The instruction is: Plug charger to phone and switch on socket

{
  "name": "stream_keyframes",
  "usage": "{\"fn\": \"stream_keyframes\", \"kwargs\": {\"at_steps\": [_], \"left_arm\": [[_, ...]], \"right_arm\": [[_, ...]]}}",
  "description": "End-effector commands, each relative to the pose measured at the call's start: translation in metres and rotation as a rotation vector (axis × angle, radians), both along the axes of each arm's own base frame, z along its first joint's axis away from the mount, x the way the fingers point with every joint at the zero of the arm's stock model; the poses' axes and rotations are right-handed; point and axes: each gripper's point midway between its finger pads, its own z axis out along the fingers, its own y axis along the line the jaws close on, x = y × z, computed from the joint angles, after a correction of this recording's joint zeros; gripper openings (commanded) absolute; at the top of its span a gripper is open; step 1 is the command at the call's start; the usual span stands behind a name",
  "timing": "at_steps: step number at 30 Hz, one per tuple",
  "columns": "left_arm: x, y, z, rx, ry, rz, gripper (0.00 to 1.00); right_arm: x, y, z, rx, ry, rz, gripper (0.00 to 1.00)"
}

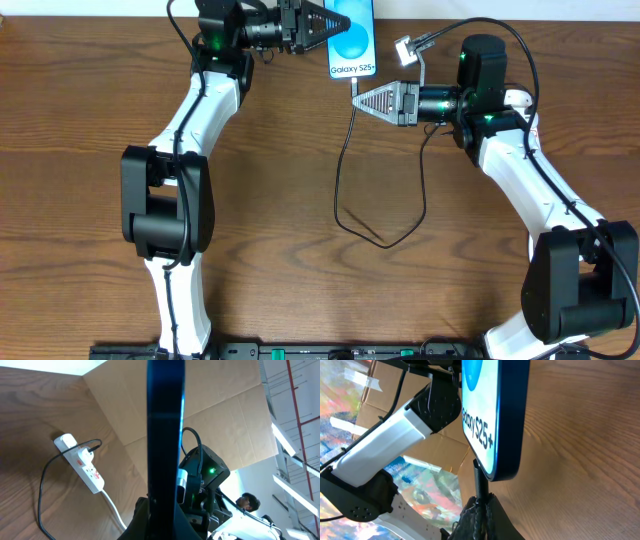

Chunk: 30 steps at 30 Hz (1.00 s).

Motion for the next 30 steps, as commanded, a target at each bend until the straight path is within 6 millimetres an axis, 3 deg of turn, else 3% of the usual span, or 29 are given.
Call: {"fn": "stream_keyframes", "kwargs": {"at_steps": [1, 30], "left_arm": [[-0.0093, 0.0, 0.0216, -0.007, -0.049, -0.012, 0.07], [-0.0128, -0.0063, 0.0216, -0.007, -0.046, -0.026, 0.07]], "right_arm": [[0.0017, 0.0022, 0.0057, 0.001, -0.024, 0.001, 0.01], [0.0036, 0.0027, 0.005, -0.004, -0.017, -0.012, 0.01]]}}
